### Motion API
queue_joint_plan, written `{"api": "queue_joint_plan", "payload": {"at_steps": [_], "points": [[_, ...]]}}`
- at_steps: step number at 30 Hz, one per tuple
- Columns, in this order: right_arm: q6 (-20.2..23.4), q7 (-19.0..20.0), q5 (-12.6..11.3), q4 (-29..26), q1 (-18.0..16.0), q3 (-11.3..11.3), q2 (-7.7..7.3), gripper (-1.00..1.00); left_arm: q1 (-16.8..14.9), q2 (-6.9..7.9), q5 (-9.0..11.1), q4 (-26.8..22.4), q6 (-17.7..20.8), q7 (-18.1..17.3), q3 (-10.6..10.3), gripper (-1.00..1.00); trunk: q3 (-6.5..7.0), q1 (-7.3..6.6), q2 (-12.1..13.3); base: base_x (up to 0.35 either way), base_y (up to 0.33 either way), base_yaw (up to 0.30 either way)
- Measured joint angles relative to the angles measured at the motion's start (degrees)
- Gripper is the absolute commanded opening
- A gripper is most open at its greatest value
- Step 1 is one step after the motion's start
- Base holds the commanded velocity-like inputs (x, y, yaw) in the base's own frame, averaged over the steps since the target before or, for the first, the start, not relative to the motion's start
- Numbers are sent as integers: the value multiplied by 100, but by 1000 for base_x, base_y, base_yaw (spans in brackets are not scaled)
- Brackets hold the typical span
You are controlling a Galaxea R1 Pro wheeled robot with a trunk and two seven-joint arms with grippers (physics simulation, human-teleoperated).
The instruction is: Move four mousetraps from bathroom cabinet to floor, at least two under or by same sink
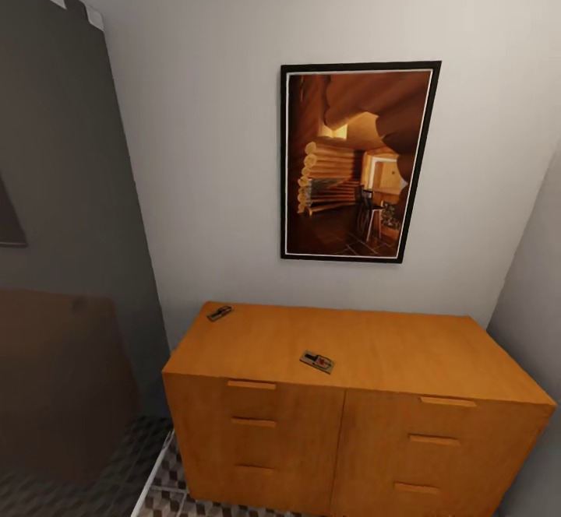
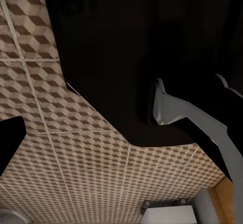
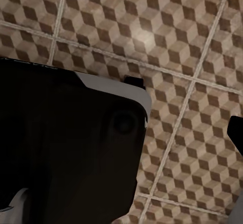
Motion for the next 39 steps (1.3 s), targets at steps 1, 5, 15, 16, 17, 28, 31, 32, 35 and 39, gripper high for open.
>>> {"api": "queue_joint_plan", "payload": {"at_steps": [1,5,15,16,17,28,31,32,35,39], "points": [[3,0,0,0,0,0,0,100,0,0,0,0,0,2,0,100,1,0,0,0,1,-243],[10,1,-1,0,0,0,0,100,1,0,0,0,0,-1,0,100,7,0,0,0,1,-247],[10,-5,-7,0,-1,-2,-2,100,2,1,0,-2,1,-4,1,100,20,0,-1,0,0,-141],[9,-6,-6,0,-1,-3,-3,100,2,1,0,-2,1,-4,1,100,20,0,-1,0,0,-34],[9,-7,-5,0,-1,-4,-4,100,2,1,0,-2,1,-4,1,100,21,0,-1,0,0,-27],[17,39,3,-8,-1,7,-8,100,2,-15,16,-38,-3,-19,15,100,21,0,-1,0,0,-7],[21,40,2,-8,-1,6,-8,100,2,-16,16,-38,-2,-19,16,100,21,0,-1,0,0,0],[26,40,1,-8,-1,5,-8,100,2,-16,17,-38,-1,-19,16,100,21,0,-1,0,0,0],[34,39,-2,-8,-1,2,-6,100,2,-13,18,-5,-10,-19,17,100,21,0,-1,0,0,0],[36,36,-14,-8,-1,1,-7,100,2,-11,-8,124,-139,-20,23,100,21,0,-1,0,0,0]]}}
